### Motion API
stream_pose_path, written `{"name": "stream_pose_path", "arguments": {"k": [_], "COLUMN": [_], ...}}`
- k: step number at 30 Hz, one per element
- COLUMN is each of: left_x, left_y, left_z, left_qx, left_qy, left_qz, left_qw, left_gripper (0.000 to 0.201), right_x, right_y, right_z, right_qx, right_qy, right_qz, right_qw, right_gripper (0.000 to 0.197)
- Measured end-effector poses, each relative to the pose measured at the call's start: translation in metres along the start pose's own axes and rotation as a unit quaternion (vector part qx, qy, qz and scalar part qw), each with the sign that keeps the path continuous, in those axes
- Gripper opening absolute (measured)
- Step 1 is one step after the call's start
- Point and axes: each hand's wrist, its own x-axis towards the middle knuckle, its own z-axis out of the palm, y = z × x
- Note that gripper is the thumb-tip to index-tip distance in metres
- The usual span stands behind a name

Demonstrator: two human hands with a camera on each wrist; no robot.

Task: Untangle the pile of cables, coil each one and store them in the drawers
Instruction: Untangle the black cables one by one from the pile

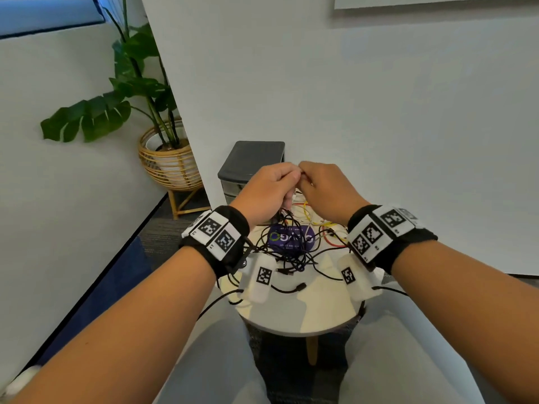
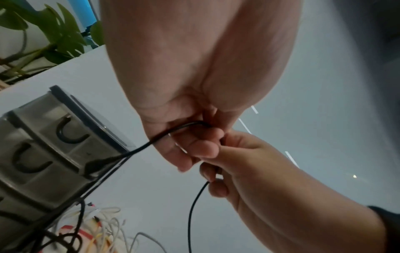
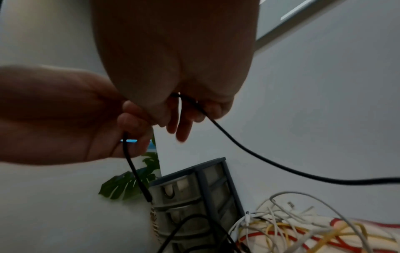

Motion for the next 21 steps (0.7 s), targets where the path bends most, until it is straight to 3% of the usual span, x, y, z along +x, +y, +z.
{"name": "stream_pose_path", "arguments": {"k": [4, 8, 10, 11, 13, 16, 19, 21], "left_x": [-0.01, -0.021, -0.025, -0.025, -0.025, -0.024, -0.024, -0.023], "left_y": [-0.001, -0.008, -0.013, -0.016, -0.026, -0.043, -0.056, -0.064], "left_z": [-0.001, -0.009, -0.015, -0.017, -0.017, 0.0, 0.023, 0.033], "left_qx": [0.005, 0.016, 0.01, 0.012, 0.035, 0.14, 0.258, 0.327], "left_qy": [-0.006, 0.013, 0.014, 0.013, -0.007, -0.078, -0.111, -0.133], "left_qz": [0.029, -0.004, -0.018, -0.027, -0.063, -0.102, -0.08, -0.087], "left_qw": [1.0, 1.0, 1.0, 0.999, 0.997, 0.982, 0.956, 0.931], "left_gripper": [0.031, 0.025, 0.025, 0.024, 0.023, 0.023, 0.026, 0.03], "right_x": [0.007, 0.016, 0.015, 0.013, 0.006, -0.005, -0.017, -0.029], "right_y": [0.003, 0.011, 0.011, 0.009, 0.004, -0.005, -0.011, -0.008], "right_z": [-0.019, -0.048, -0.067, -0.076, -0.092, -0.102, -0.088, -0.071], "right_qx": [0.109, 0.309, 0.369, 0.383, 0.401, 0.372, 0.169, 0.039], "right_qy": [0.039, 0.177, 0.203, 0.201, 0.171, 0.1, 0.01, -0.068], "right_qz": [0.098, 0.226, 0.247, 0.24, 0.198, 0.127, 0.107, 0.115], "right_qw": [0.988, 0.907, 0.872, 0.869, 0.878, 0.914, 0.98, 0.99], "right_gripper": [0.033, 0.039, 0.041, 0.042, 0.043, 0.045, 0.053, 0.054]}}
